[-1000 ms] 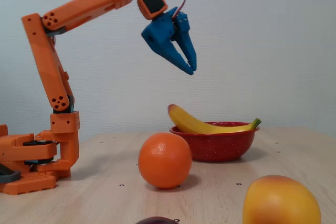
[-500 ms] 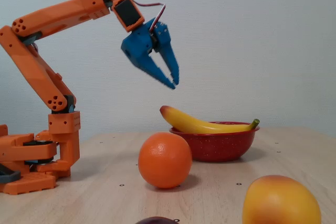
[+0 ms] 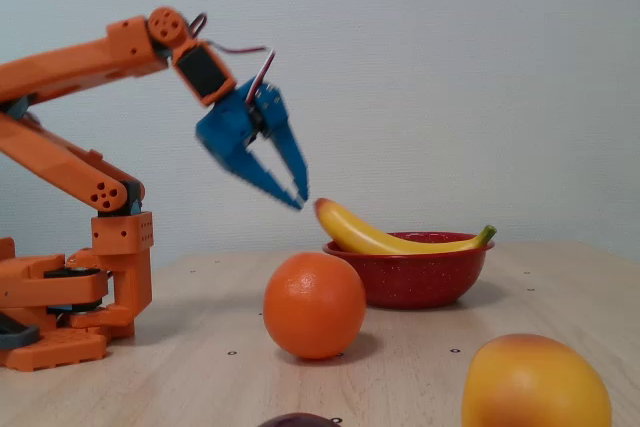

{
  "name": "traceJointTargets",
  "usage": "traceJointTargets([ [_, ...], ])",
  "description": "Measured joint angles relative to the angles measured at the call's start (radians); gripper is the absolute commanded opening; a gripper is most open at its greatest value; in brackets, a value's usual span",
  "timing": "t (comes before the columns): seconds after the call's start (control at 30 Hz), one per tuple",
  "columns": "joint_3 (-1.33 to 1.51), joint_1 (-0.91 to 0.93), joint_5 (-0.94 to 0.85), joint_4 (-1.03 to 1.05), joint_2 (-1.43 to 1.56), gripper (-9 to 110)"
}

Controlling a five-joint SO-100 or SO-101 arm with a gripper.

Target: Put banana in the red bowl.

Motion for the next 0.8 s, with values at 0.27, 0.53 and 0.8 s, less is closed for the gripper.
traceJointTargets([
  [0.27,0.291,0.000,-0.002,-0.012,0.252,0],
  [0.53,0.568,0.000,-0.002,-0.012,0.449,0],
  [0.8,0.727,0.000,0.000,-0.023,0.560,0],
])
